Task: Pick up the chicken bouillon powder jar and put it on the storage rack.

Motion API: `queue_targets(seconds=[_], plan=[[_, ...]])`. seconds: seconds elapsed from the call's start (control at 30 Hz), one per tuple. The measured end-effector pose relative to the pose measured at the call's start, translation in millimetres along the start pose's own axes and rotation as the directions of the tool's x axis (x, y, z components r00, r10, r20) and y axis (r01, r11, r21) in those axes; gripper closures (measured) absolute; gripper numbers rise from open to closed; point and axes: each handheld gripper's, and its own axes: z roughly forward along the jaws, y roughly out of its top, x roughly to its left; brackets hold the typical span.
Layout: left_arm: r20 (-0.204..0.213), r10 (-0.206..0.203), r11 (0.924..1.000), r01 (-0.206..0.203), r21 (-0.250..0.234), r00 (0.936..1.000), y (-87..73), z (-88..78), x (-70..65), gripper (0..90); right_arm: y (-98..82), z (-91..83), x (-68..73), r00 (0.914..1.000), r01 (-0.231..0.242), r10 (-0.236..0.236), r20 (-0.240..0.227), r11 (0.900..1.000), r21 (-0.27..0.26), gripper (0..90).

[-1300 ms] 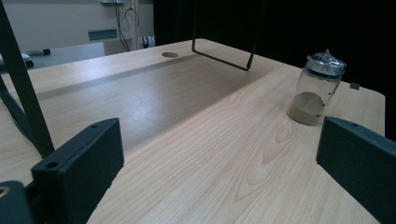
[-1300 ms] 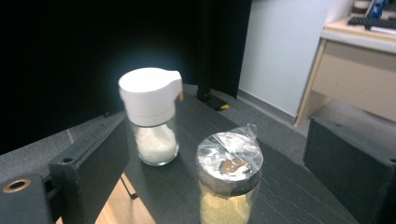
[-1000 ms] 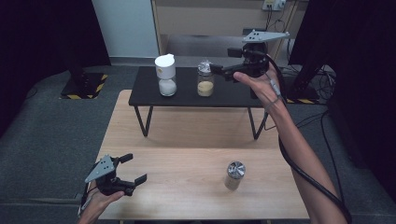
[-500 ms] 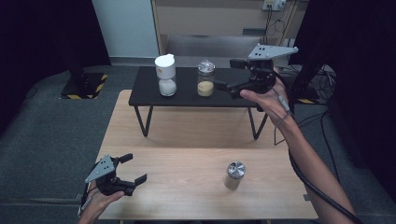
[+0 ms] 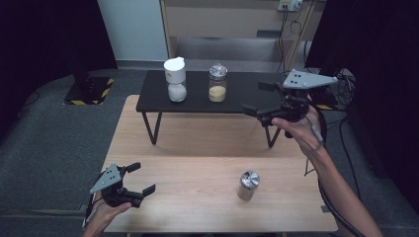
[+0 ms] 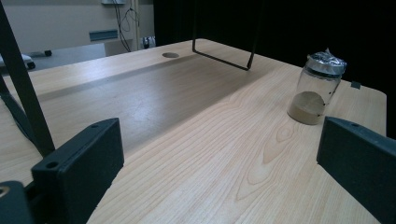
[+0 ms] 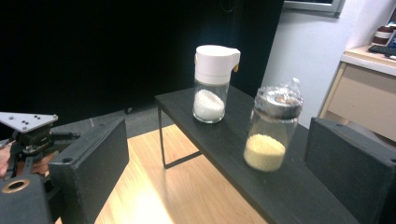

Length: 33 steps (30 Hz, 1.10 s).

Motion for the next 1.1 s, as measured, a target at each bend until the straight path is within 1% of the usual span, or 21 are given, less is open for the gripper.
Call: queue_targets(seconds=[0.17,0.2,0.27,0.4,0.67,0.77,0.83,0.9,1.1], plan=[[0.002,0.003,1.0000,-0.003,0.001,1.0000,0.4,0.2,-0.1,0.0,-14.2,-20.5,13.0,0.9994,0.012,-0.012,0.033,1.000,-0.006,6.8],[0.002,0.004,1.0000,-0.004,0.001,1.0000,0.4,0.2,-0.2,0.0,-17.7,-24.4,14.7,0.9993,0.009,-0.009,0.036,1.000,-0.010,6.8],[0.002,0.003,1.0000,-0.003,0.000,1.0000,0.4,0.2,-0.3,0.0,-23.4,-31.7,20.1,0.9984,0.014,-0.013,0.055,1.000,-0.011,6.8],[0.003,0.005,1.0000,-0.005,0.002,1.0000,0.6,0.2,-0.3,0.0,-33.2,-44.7,26.8,0.9974,0.009,-0.008,0.071,1.000,-0.010,6.5],[0.001,0.010,0.9999,-0.010,0.001,0.9999,0.8,-0.4,-1.3,0.0,-54.1,-66.9,41.4,0.9946,0.012,-0.010,0.104,1.000,-0.015,6.5],[-0.001,0.011,0.9999,-0.011,0.001,0.9999,0.9,-0.7,-1.6,0.0,-63.1,-74.0,46.9,0.9917,0.022,-0.019,0.128,0.999,-0.023,6.2],[-0.003,0.011,0.9999,-0.011,0.001,0.9999,0.9,-1.3,-2.0,0.0,-69.8,-78.4,49.0,0.9907,0.012,-0.007,0.136,0.999,-0.033,5.9],[-0.004,0.012,0.9999,-0.012,-0.001,0.9999,0.7,-2.0,-2.3,0.0,-76.7,-82.0,51.8,0.9893,0.010,-0.005,0.146,0.999,-0.032,5.9],[-0.021,0.011,0.9999,-0.011,-0.009,0.9997,-0.2,-4.5,-3.1,0.0,-99.0,-92.7,57.1,0.9862,-0.029,0.034,0.162,0.999,-0.033,5.8]])
